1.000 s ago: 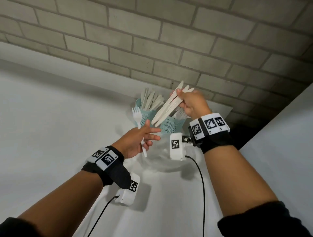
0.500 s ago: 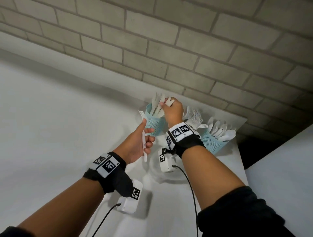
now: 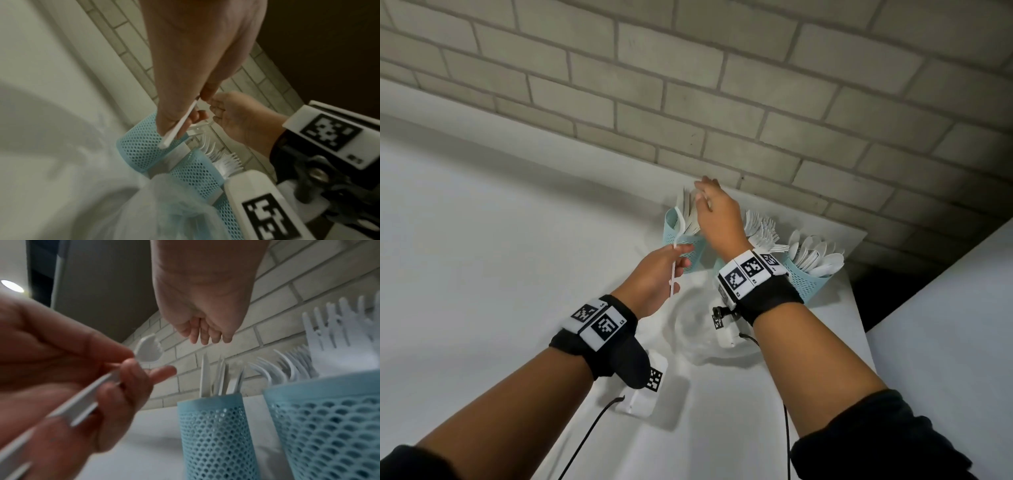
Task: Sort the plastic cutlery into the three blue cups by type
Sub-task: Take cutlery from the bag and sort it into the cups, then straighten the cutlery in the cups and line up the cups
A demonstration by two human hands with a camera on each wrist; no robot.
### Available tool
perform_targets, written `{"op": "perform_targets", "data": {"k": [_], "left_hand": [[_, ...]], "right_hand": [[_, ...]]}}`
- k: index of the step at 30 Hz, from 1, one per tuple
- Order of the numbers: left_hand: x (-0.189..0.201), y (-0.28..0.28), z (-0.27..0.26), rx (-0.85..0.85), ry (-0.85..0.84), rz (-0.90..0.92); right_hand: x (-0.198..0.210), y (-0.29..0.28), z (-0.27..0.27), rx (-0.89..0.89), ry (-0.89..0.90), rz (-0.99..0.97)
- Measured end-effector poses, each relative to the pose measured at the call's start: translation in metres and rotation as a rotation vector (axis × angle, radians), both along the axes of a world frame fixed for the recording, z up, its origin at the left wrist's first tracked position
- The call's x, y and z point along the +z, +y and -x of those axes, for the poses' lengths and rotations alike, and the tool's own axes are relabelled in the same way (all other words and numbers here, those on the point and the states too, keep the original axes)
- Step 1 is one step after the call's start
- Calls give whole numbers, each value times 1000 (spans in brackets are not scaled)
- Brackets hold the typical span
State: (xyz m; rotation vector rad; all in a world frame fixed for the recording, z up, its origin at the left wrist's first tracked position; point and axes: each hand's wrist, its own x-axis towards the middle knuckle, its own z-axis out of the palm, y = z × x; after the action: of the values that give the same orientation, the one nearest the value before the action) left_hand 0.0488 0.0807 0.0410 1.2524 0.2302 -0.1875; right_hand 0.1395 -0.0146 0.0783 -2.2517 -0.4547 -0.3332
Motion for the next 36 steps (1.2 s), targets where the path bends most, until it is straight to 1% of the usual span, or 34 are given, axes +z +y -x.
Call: {"op": "perform_targets", "data": {"k": [2, 7, 10, 12, 15, 17, 18, 20, 21, 22, 24, 27, 30, 33, 36], "left_hand": [[5, -4, -2, 6, -76, -82], [15, -15, -6, -44, -195, -153], [20, -25, -7, -97, -217, -187], [20, -30, -8, -141, -221, -208], [18, -32, -14, -202, -229, -274], [18, -30, -21, -146, -244, -360], [16, -28, -27, -87, -246, -414], [11, -21, -39, 58, -234, -518], [7, -17, -45, 131, -232, -589], [4, -14, -48, 194, -242, -676], [0, -8, -54, 265, -276, -803], [-11, 1, -67, 260, -273, -818], [-23, 7, -79, 198, -245, -795], [-33, 10, -88, 139, -239, -678], [-41, 13, -95, 101, -239, -594]], "right_hand": [[7, -6, 13, -7, -26, -130], [16, -29, 36, 11, 141, -403], [15, -40, 38, 46, 217, -397], [15, -46, 40, 53, 224, -401], [19, -58, 36, -39, 246, -384], [25, -68, 29, -151, 277, -427], [29, -73, 25, -203, 251, -469], [41, -83, 18, -293, 105, -549], [45, -86, 16, -333, 12, -557], [48, -89, 13, -368, -77, -536], [48, -90, 8, -433, -197, -401], [35, -88, -2, -481, -218, -103], [12, -86, -10, -476, -159, 193], [-5, -82, -14, -473, -10, 457], [-12, -79, -11, -449, 109, 618]]}}
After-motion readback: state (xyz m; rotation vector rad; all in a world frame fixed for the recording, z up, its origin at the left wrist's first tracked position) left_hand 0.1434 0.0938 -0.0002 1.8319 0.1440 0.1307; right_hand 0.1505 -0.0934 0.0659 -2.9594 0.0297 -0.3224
